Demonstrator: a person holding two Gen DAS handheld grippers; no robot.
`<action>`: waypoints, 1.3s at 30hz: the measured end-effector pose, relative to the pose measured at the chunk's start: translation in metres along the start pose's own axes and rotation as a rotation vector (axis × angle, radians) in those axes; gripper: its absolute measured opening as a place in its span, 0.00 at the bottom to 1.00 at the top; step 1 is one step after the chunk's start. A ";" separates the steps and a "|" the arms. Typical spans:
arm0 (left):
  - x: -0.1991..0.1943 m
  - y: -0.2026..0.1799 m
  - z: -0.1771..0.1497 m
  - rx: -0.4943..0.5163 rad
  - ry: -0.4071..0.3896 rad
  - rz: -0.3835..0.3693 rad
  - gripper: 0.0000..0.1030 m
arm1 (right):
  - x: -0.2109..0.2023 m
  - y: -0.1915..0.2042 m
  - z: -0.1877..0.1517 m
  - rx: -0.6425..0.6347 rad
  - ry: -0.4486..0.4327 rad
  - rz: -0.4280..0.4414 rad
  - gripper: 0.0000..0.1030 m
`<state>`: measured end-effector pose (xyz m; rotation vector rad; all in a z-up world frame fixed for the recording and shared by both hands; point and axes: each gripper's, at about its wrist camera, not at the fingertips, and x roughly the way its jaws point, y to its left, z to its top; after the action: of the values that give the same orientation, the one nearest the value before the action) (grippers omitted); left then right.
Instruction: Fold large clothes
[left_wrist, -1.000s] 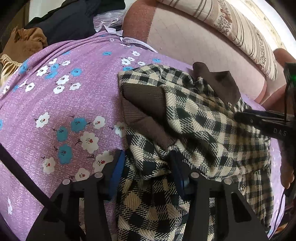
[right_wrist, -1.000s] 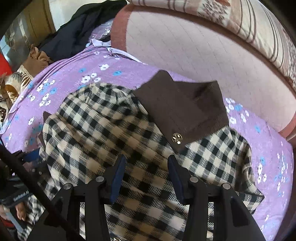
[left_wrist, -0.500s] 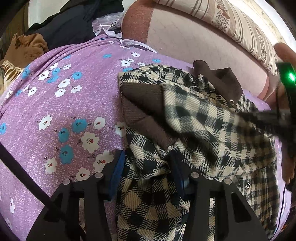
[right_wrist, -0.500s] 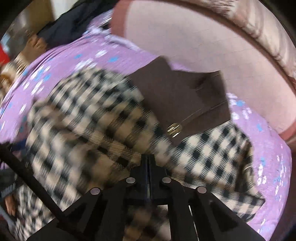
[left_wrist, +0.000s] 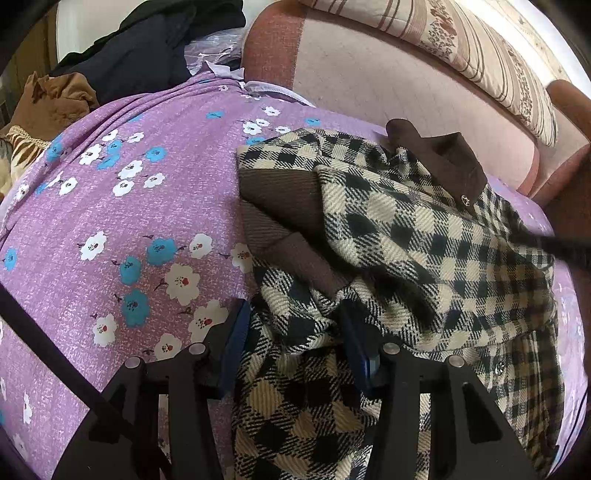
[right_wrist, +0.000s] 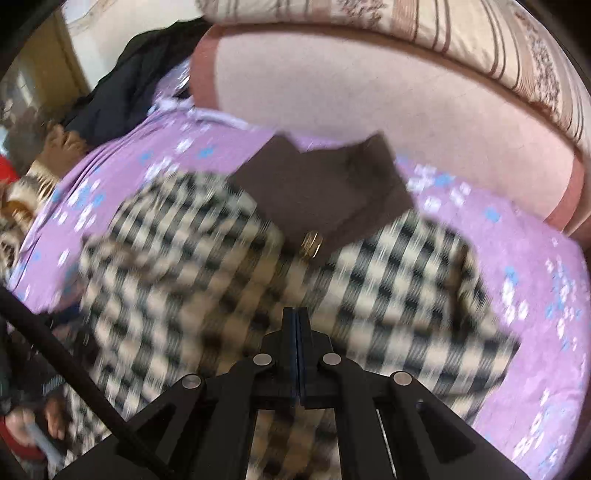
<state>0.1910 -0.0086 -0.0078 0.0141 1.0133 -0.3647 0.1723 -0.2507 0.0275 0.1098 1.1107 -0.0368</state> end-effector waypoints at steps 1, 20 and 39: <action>-0.002 0.001 0.000 -0.007 0.003 -0.002 0.48 | 0.004 0.001 -0.011 0.008 0.023 0.013 0.00; -0.047 0.059 -0.044 -0.117 0.077 -0.177 0.55 | -0.070 -0.142 -0.183 0.520 -0.026 0.041 0.58; -0.124 0.037 -0.173 -0.123 0.173 -0.394 0.54 | -0.099 -0.082 -0.333 0.682 -0.089 0.541 0.56</action>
<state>0.0006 0.0928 -0.0031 -0.2724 1.2092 -0.6683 -0.1754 -0.2993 -0.0359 1.0044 0.9112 0.0652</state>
